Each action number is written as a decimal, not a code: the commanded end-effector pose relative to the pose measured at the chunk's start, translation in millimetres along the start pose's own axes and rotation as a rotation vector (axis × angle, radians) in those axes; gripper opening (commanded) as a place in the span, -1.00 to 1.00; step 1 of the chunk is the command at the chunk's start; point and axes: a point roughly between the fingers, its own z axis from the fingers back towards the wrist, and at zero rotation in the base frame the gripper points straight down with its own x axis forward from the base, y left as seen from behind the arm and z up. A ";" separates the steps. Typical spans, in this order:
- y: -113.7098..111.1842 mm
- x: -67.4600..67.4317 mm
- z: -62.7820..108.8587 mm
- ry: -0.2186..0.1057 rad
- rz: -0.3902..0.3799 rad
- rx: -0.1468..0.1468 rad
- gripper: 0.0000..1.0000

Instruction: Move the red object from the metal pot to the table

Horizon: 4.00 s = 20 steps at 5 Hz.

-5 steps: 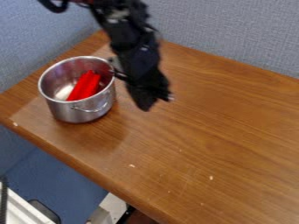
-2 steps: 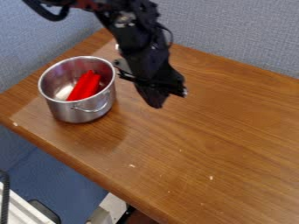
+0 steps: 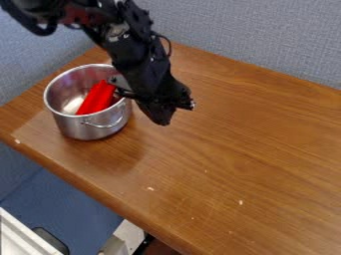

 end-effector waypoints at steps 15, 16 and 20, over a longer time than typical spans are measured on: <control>18.8 -13.7 13.5 0.256 -0.104 -0.151 1.00; 40.6 -14.2 7.9 0.254 -0.089 -0.109 1.00; 24.6 23.0 37.8 0.190 -0.107 -0.009 1.00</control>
